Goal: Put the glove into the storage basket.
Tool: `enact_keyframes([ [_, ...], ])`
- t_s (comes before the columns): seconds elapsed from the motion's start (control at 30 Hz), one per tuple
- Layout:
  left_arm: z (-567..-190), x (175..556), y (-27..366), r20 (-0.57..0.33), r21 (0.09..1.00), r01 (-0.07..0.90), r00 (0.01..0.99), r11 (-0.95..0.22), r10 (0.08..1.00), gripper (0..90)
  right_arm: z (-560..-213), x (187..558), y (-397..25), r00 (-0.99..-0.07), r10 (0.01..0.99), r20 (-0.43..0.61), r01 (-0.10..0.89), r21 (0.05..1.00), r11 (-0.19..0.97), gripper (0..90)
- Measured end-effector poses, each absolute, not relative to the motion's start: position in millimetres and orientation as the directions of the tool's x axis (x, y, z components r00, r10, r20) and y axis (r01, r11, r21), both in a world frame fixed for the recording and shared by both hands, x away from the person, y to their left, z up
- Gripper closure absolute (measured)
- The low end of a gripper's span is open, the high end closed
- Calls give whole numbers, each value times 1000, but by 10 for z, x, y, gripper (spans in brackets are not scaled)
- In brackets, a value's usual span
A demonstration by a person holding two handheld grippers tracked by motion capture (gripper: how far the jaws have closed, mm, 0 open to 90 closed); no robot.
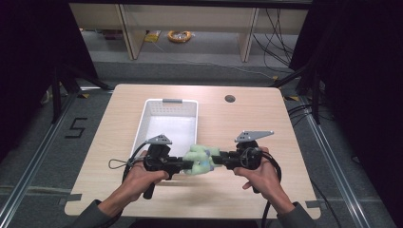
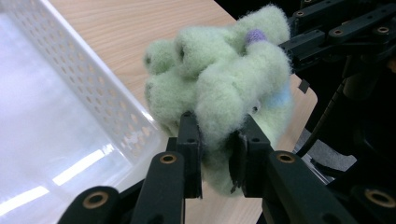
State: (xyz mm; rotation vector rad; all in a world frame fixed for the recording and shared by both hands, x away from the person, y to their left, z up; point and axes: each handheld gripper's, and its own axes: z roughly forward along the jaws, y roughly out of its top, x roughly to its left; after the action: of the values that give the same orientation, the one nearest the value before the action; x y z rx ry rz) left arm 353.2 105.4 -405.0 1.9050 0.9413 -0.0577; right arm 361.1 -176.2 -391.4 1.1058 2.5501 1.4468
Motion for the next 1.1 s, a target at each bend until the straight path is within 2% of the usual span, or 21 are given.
enact_keyframes([
  [0.27, -3971, 3611, 1214, -411, 746, 632, 684, -209, 603, 742, -3798, 3730, -1598, -771, 563, 297, 551, 754, 357, 743],
  [0.57, -3854, 3748, 1408, -391, 749, 635, 653, -189, 648, 742, -3692, 3939, -1345, -761, 571, 307, 572, 734, 367, 743],
  [0.67, -3841, 3815, 1498, -392, 739, 646, 646, -194, 655, 742, -3692, 4033, -1259, -779, 561, 278, 542, 749, 381, 743],
  [0.77, -3852, 3887, 1577, -392, 733, 655, 626, -182, 674, 742, -3679, 4078, -1143, -763, 569, 306, 573, 728, 377, 743],
  [0.9, -3899, 3986, 1690, -400, 714, 677, 603, -179, 690, 742, -3732, 4195, -1018, -773, 566, 285, 557, 733, 391, 743],
  [1.1, -4010, 4091, 1816, -414, 683, 710, 570, -171, 710, 741, -3853, 4326, -838, -758, 577, 304, 584, 711, 391, 743],
])
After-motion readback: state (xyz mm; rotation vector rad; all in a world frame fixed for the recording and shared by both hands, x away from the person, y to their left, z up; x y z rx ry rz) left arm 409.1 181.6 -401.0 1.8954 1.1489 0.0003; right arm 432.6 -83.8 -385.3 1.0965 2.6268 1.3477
